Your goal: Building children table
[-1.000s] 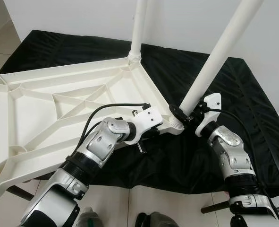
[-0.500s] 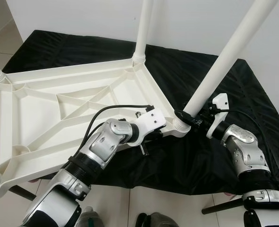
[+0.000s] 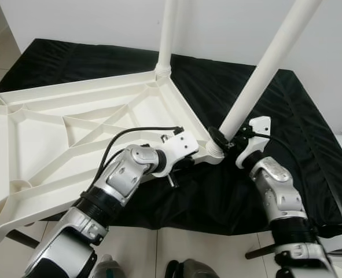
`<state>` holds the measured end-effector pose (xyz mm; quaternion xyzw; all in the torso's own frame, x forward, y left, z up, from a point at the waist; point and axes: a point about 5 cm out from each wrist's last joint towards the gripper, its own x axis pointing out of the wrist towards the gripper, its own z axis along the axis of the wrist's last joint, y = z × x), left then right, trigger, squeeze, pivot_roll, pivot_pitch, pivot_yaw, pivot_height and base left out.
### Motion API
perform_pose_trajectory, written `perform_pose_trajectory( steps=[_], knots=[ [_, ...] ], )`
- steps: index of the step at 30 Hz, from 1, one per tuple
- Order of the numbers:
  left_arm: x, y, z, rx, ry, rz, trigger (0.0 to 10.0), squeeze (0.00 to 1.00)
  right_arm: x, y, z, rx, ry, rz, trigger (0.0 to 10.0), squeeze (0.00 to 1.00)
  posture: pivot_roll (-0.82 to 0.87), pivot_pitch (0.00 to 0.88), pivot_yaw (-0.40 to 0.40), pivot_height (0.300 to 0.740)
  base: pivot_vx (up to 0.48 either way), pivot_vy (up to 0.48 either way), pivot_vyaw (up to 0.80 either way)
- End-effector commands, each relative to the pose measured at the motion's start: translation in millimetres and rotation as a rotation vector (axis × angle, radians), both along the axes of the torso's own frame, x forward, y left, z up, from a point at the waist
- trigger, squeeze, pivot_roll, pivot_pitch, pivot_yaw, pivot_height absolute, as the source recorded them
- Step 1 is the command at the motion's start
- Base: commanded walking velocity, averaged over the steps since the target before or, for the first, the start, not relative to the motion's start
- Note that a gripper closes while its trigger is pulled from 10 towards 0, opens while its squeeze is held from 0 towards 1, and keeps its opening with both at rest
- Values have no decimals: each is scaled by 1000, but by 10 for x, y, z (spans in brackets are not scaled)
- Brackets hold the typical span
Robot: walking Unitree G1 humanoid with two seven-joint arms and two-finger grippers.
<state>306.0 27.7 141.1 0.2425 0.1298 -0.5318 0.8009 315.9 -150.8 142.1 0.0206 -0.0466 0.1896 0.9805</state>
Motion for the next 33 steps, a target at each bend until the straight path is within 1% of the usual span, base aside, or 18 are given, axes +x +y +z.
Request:
perform_pose_trajectory(
  steps=[1,2,4,5,6,7,12,15,16,17,18,21,23,25,26,27,32,33],
  knots=[
    [-67,-114,24,-20,-1,-51,10000,0,-8,180,-18,32,17,11,10000,0,37,40,-93,740,0,0,0],
    [-69,-115,23,-21,1,-51,10000,0,1,260,-1,72,21,-68,10000,0,37,40,-93,740,0,0,0],
    [-69,-115,23,-21,1,-51,10000,0,1,260,-1,72,21,-68,10000,0,37,40,-93,740,0,0,0],
    [-71,-116,21,-21,1,-51,10000,0,6,313,11,79,26,-129,10000,0,37,40,-92,740,0,0,0],
    [-71,-116,21,-21,1,-51,10000,0,6,313,11,79,26,-129,10000,0,37,40,-92,740,0,0,0],
    [-74,-119,22,-22,3,-52,10000,0,9,431,32,93,28,-251,10000,0,37,41,-93,740,0,0,0],
    [-76,-125,23,-24,2,-52,10000,0,-25,566,26,66,42,-259,10000,0,39,40,-98,740,0,0,0],
    [-76,-125,23,-24,2,-51,10000,0,-25,563,12,68,51,-251,10000,0,41,39,-98,740,0,0,0],
    [-74,-123,23,-25,2,-48,10000,0,-18,520,-2,69,59,-263,10000,408,41,39,-98,740,0,0,0],
    [-74,-123,23,-25,2,-48,10000,0,-18,520,-2,69,59,-263,10000,408,41,39,-98,740,0,0,0],
    [-74,-121,24,-25,2,-47,10000,0,-15,476,-19,81,71,-265,10000,1000,42,38,-101,740,0,0,0],
    [-74,-118,23,-25,1,-44,10000,0,-13,422,-32,79,74,-270,10000,1000,41,38,-101,740,0,0,0],
    [-76,-117,24,-26,2,-43,10000,0,-9,294,-48,57,59,-290,10000,1000,41,37,-102,740,0,0,0],
    [-76,-117,24,-26,2,-43,10000,0,-9,294,-48,57,59,-290,10000,1000,41,37,-102,740,0,0,0],
    [-77,-118,23,-26,2,-42,10000,0,-4,220,-67,51,66,-294,10000,718,40,37,-101,740,0,0,0],
    [-79,-118,22,-26,3,-43,10000,0,0,148,-70,43,58,-288,10000,0,41,35,-101,740,0,0,0],
    [-79,-113,16,-25,2,-42,10000,0,-2,47,-70,33,50,-177,10000,0,42,29,-100,740,0,0,0],
    [-76,-112,17,-25,2,-41,10000,0,-5,9,-73,30,52,-120,10000,0,40,27,-99,740,0,0,0]
  ],
)
